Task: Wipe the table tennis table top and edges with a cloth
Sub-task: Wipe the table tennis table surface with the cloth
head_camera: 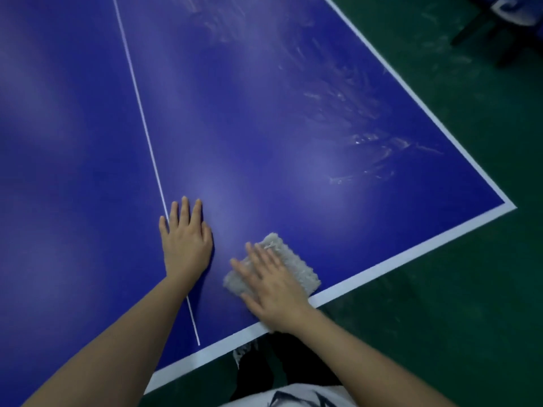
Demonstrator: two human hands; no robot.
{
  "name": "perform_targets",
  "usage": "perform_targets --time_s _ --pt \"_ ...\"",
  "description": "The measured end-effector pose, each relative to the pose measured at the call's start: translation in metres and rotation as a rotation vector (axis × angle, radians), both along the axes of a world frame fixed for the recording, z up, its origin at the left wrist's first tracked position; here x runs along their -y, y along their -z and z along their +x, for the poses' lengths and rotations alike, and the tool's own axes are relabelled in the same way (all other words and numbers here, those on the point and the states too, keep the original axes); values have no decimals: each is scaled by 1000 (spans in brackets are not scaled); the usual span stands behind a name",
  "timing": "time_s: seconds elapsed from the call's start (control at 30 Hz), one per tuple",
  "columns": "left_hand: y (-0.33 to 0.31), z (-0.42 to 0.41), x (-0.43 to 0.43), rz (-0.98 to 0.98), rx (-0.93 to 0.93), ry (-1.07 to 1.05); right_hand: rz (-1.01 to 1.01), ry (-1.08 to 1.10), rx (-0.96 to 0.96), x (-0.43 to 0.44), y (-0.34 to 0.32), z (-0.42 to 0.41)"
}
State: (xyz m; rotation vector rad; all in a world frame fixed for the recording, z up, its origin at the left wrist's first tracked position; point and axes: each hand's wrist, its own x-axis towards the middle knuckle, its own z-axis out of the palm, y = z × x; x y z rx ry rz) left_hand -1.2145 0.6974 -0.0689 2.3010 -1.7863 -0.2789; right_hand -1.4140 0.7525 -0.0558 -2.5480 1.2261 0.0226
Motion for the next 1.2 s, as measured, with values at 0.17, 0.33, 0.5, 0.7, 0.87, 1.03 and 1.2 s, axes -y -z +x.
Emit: perform_targets --time_s 0.17,0.33,0.5,0.7,0.87,1.03,1.2 --pt "-1 0 2 2 1 11 -28 685 -47 67 5 -95" --pt "-4 -2 2 12 -5 7 -9 999 -255 78 0 -130" --pt "-5 -2 2 11 6 2 -114 572 -185 39 1 -63" --pt "-8 -6 4 0 27 -32 -95 65 -176 92 0 -79" --pt "-16 -32 21 -9 8 -167 -137 216 -192 220 4 -142" --pt "-18 -89 67 -17 -22 -183 -81 466 -218 309 -1 -189" --pt "-15 -99 128 -31 -44 -281 -170 -144 -105 248 0 -145"
